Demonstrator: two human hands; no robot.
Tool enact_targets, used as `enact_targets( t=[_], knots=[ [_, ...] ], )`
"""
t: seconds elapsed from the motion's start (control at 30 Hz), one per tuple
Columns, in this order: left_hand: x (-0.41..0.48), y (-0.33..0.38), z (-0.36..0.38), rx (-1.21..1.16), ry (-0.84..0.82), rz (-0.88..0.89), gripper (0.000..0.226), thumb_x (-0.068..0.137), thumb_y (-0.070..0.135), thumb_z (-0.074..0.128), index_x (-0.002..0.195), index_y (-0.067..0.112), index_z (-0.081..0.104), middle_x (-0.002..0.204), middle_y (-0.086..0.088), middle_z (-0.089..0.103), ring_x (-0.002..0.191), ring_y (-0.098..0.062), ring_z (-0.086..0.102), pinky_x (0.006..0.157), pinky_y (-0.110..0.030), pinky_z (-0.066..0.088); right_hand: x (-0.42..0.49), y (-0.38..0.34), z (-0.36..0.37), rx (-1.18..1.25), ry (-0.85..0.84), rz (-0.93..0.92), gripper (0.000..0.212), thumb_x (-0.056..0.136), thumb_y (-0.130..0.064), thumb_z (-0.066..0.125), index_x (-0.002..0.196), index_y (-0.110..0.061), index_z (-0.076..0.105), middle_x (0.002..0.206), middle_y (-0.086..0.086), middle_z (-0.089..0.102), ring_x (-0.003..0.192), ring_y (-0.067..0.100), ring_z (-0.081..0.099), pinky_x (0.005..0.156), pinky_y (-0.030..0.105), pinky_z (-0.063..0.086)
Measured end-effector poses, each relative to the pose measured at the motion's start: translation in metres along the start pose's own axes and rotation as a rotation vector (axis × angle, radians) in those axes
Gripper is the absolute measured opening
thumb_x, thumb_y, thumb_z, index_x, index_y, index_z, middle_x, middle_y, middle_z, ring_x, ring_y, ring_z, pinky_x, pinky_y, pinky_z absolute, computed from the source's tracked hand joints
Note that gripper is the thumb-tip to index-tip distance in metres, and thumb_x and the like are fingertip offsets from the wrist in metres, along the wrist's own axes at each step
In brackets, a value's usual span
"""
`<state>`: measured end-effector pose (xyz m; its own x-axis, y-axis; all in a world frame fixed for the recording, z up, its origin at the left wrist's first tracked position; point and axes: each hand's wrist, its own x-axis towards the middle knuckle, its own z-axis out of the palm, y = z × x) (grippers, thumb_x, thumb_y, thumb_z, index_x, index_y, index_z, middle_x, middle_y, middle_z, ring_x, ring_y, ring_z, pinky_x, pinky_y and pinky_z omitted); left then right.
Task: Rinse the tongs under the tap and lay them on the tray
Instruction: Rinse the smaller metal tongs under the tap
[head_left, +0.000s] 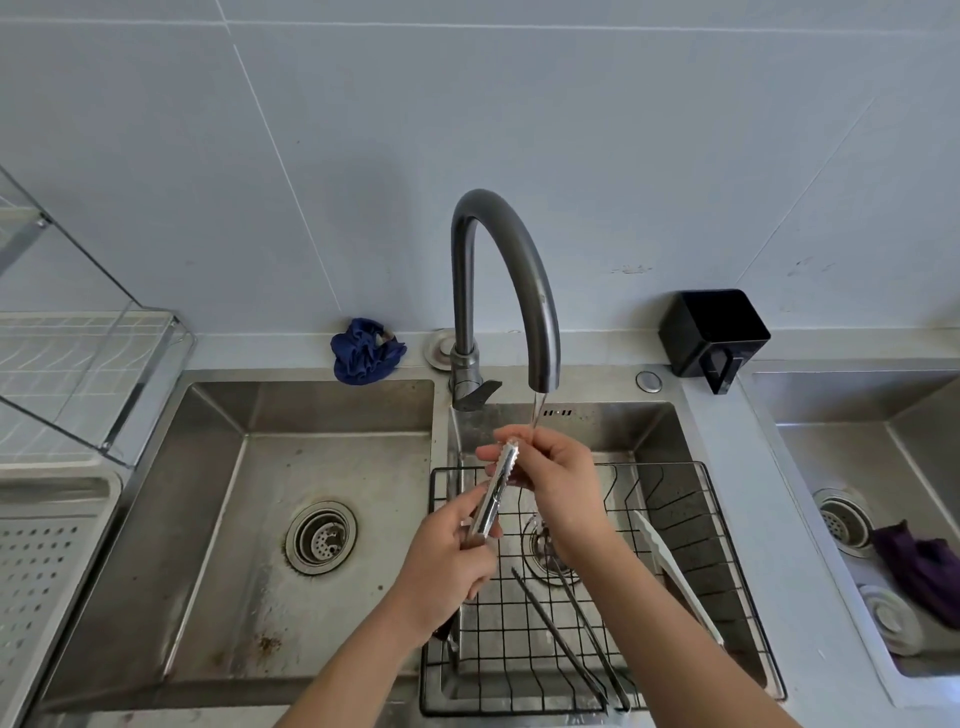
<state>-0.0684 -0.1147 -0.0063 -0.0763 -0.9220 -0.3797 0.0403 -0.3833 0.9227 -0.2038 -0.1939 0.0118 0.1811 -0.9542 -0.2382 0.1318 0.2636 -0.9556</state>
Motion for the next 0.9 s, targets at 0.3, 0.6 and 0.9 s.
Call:
enact_targets(
  t=[0.3, 0.6, 0.9],
  knots=[
    [-0.009, 0.007, -0.001, 0.237, 0.044, 0.100, 0.073, 0.065, 0.009, 0.059, 0.110, 0.066, 0.062, 0.086, 0.007, 0.058, 0.061, -0.005, 0.049, 0.058, -0.020, 0.042, -0.012, 0.014, -0.003, 0.104, 0.090, 0.041, 0.023, 0.102, -0.022, 0.058, 0.094, -0.011, 0.076, 0.089, 0.017, 0.080, 0.078, 0.025, 0.077, 0.065, 0.027, 0.059],
    [-0.001, 0.016, -0.006, -0.057, -0.013, -0.049, 0.039, 0.063, 0.005, 0.054, 0.097, 0.007, 0.072, 0.076, -0.011, 0.064, 0.056, -0.024, 0.057, 0.045, -0.032, 0.044, -0.001, 0.008, -0.008, 0.188, 0.006, 0.045, 0.030, 0.104, -0.028, 0.056, 0.089, -0.008, 0.073, 0.079, 0.011, 0.074, 0.074, 0.021, 0.071, 0.070, 0.028, 0.057],
    [0.011, 0.019, 0.001, -0.190, -0.034, -0.036, 0.013, 0.092, 0.016, 0.069, 0.090, 0.003, 0.069, 0.073, -0.018, 0.063, 0.047, -0.026, 0.054, 0.041, -0.028, 0.044, 0.003, -0.001, -0.008, 0.280, -0.103, 0.107, 0.033, 0.103, -0.038, 0.054, 0.081, -0.014, 0.061, 0.067, 0.009, 0.056, 0.062, 0.023, 0.057, 0.064, 0.035, 0.047]
  ],
)
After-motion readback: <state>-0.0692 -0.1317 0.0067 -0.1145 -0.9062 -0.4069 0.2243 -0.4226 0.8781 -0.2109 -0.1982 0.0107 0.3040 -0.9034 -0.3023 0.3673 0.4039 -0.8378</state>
